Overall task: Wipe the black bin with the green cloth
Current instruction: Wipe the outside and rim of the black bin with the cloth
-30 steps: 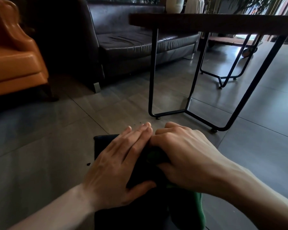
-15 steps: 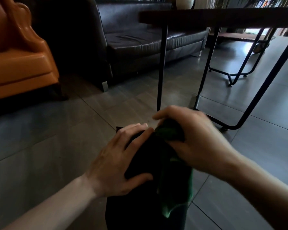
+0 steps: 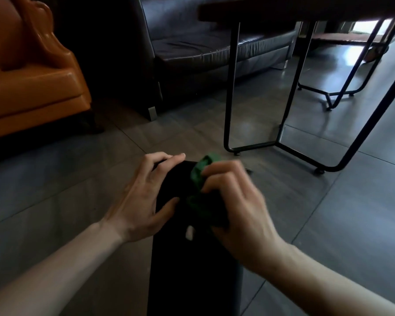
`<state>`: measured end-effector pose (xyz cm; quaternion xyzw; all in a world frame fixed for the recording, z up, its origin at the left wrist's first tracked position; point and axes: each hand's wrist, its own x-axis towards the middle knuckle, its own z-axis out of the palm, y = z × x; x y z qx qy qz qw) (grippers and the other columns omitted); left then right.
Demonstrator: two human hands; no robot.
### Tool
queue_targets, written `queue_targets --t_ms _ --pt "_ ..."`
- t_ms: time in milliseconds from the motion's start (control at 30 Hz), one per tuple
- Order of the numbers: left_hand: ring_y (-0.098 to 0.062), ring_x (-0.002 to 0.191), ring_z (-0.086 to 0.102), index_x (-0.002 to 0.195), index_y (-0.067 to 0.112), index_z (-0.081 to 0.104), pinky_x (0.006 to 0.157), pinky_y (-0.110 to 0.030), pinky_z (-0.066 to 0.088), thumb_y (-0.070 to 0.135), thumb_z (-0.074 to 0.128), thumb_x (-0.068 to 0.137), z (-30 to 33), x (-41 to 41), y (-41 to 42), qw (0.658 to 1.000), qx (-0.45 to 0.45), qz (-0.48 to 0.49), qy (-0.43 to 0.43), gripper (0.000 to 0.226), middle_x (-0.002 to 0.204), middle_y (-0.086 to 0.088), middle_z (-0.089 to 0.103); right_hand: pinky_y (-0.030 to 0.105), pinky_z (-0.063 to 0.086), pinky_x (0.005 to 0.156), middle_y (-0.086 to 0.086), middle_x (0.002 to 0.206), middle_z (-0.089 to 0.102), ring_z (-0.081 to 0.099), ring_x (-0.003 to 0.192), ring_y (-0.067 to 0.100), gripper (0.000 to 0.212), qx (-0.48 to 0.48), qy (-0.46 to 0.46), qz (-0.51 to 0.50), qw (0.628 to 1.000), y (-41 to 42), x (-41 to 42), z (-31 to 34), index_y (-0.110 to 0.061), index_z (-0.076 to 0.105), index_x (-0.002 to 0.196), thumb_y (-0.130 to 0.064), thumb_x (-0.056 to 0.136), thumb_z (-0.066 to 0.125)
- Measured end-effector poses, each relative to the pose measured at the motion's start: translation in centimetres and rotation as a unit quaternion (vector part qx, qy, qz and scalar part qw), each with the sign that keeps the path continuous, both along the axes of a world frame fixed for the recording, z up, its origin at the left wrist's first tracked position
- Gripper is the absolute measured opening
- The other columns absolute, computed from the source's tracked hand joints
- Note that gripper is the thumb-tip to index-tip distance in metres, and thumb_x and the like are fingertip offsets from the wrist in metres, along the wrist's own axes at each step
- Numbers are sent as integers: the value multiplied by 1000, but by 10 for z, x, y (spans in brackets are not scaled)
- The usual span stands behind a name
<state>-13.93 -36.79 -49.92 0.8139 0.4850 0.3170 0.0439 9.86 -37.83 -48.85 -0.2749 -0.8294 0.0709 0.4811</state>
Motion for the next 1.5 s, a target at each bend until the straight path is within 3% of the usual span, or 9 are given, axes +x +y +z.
queue_targets --t_ms 100,233,400,600,867,967,1100,1300,1500 --pt "-16 145 40 157 24 36 118 -26 35 39 55 94 2 3 2 1000 21 -5 18 68 154 1 39 48 48 110 16 131 66 57 137 34 32 20 -133 6 991 -5 -9 -20 -2 68 115 -18 90 79" --pt "-18 148 38 156 18 37 122 -39 34 23 54 93 -1 -3 5 999 33 0 18 65 157 0 42 72 14 124 8 165 43 19 162 26 70 37 -296 -3 954 -14 -1 -33 -13 55 145 -58 93 62" --pt "-19 158 27 155 10 37 126 -46 29 34 50 100 -8 -6 8 998 56 -20 11 61 166 -2 35 61 38 120 8 164 45 28 158 32 55 149 -358 1 922 -31 4 -56 -18 56 149 -39 98 56" --pt "-25 159 25 161 10 30 127 -44 29 45 51 101 -8 -5 5 992 93 -37 74 72 169 -3 28 47 38 117 -3 165 43 31 154 18 53 332 -454 -48 826 -42 15 -79 -31 39 156 -8 114 18" --pt "-20 159 25 161 12 30 127 -44 30 44 53 100 -3 -2 3 993 78 -1 86 73 167 -3 31 54 53 108 9 158 51 48 147 30 40 104 -240 -63 963 -18 15 -53 -34 63 143 -41 104 57" --pt "-20 158 27 161 11 31 128 -44 28 42 54 99 -4 -3 1 993 82 -4 81 73 165 -3 34 55 47 114 7 161 49 44 150 31 42 147 -281 -32 948 -26 13 -67 -30 54 152 -35 111 46" --pt "-22 158 28 159 10 34 128 -40 26 39 55 98 -6 -1 -2 992 91 -41 76 71 164 -3 35 44 36 119 2 164 36 50 146 14 45 294 -435 -4 851 -42 14 -88 -21 31 156 -9 115 16" --pt "-21 156 29 160 10 33 129 -42 25 39 56 97 -4 -3 -2 994 84 -13 72 73 163 -4 36 48 41 121 5 166 41 38 155 25 47 55 -250 11 967 -14 25 -48 -24 58 148 -41 104 58" --pt "-21 155 31 160 11 33 128 -40 26 39 55 97 -6 -3 -1 993 88 -12 74 73 161 -3 37 60 37 121 5 164 45 36 155 29 55 113 -327 15 938 -23 19 -57 -24 52 153 -50 105 54"
